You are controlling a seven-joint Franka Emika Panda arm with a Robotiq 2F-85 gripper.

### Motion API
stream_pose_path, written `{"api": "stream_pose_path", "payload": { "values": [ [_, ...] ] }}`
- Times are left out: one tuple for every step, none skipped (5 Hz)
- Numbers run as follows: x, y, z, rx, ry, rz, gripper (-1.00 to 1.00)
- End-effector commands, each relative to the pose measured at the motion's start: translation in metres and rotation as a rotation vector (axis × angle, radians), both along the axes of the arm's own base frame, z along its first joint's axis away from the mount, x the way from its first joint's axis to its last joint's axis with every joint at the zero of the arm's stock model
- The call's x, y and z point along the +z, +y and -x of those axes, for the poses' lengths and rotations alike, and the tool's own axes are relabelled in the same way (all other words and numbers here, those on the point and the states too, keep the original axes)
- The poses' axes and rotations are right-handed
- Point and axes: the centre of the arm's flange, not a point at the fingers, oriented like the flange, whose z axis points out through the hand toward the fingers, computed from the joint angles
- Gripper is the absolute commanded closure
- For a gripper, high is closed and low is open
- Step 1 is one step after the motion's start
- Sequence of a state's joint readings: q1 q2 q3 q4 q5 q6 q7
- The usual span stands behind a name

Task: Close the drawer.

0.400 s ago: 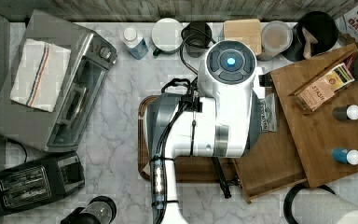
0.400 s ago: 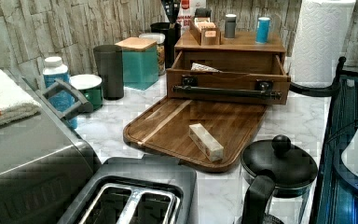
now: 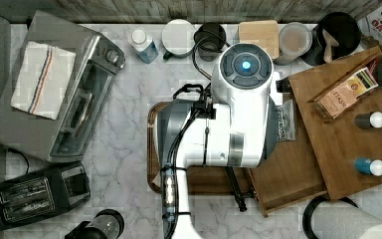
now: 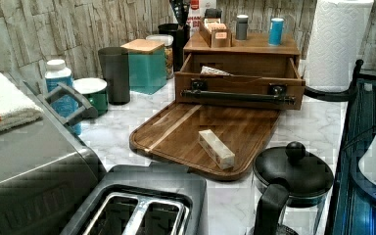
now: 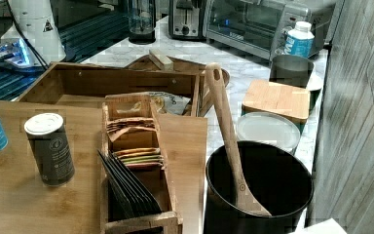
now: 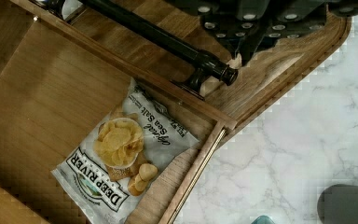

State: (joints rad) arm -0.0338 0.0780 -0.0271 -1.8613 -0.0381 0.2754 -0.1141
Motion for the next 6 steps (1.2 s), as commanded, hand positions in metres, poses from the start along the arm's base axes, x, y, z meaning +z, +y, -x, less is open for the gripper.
{"api": "stream_pose_path", "payload": {
  "values": [
    [-0.023,0.058,0.031,0.337,-0.036,-0.040,1.00],
    [-0.032,0.114,0.042,0.547,-0.070,-0.077,1.00],
    [-0.052,0.161,0.054,0.726,-0.092,-0.061,1.00],
    [-0.075,0.179,0.072,0.818,-0.047,-0.025,1.00],
    [-0.103,0.154,0.094,0.960,0.007,-0.033,1.00],
    [-0.117,0.134,0.124,1.044,-0.053,0.066,1.00]
  ]
}}
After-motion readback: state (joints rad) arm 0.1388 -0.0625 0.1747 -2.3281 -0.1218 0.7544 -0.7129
